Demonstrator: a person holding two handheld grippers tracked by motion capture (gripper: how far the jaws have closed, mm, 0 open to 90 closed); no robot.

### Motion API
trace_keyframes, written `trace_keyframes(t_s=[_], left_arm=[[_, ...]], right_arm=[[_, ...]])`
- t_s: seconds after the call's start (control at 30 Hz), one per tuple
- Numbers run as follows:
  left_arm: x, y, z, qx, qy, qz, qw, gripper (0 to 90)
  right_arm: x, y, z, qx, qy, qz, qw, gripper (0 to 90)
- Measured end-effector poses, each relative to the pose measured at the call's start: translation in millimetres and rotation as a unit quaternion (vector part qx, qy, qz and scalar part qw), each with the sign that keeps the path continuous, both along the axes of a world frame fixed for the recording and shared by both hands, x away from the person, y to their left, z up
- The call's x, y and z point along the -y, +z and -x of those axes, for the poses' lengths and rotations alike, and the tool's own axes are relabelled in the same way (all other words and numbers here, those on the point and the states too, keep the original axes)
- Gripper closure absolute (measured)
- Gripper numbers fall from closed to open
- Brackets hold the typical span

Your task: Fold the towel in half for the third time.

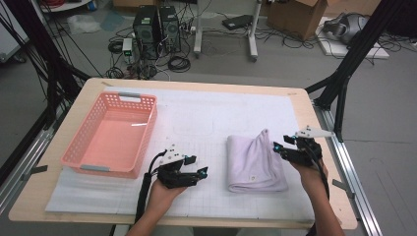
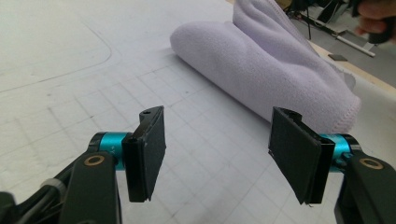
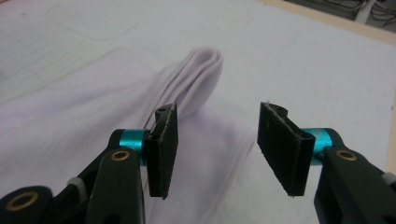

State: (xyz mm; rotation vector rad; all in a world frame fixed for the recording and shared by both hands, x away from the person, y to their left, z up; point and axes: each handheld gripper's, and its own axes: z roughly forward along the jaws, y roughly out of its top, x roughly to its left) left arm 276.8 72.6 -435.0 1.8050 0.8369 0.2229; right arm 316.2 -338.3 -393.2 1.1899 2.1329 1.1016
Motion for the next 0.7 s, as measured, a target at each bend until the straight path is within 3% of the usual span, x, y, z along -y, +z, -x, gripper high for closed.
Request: trace_keyframes(t_s=[0.13, 0.3, 0.4, 0.43, 0.5, 0.57, 0.7], left_arm=[[-8.1, -0.5, 4.3, 0.005, 0.000, -0.006, 1.0000, 36.6], [-15.7, 0.3, 5.0, 0.012, 0.007, -0.003, 0.9999, 36.2], [-19.3, 0.2, 5.5, 0.016, 0.011, 0.005, 0.9998, 36.2], [-20.2, -0.5, 6.1, 0.015, 0.013, 0.006, 0.9998, 36.1], [-21.7, -1.8, 7.6, 0.014, 0.012, 0.003, 0.9998, 36.1], [-22.9, -3.3, 8.9, 0.012, 0.015, 0.005, 0.9998, 36.1], [-23.9, -4.9, 10.2, 0.008, 0.019, 0.006, 0.9998, 36.1]], right_arm=[[4.5, -14.4, 27.2, -0.019, 0.007, -0.023, 0.9995, 43.4], [-1.7, -26.2, 47.3, -0.032, 0.028, -0.064, 0.9971, 39.9], [-8.9, -32.7, 49.4, -0.049, 0.041, -0.060, 0.9962, 40.4], [-10.5, -34.6, 49.1, -0.055, 0.043, -0.057, 0.9960, 42.7], [-10.9, -38.1, 48.4, -0.069, 0.050, -0.061, 0.9945, 56.5], [-9.5, -39.5, 48.3, -0.079, 0.062, -0.063, 0.9930, 76.7], [-3.8, -30.2, 56.1, -0.058, 0.049, -0.068, 0.9948, 82.2]])
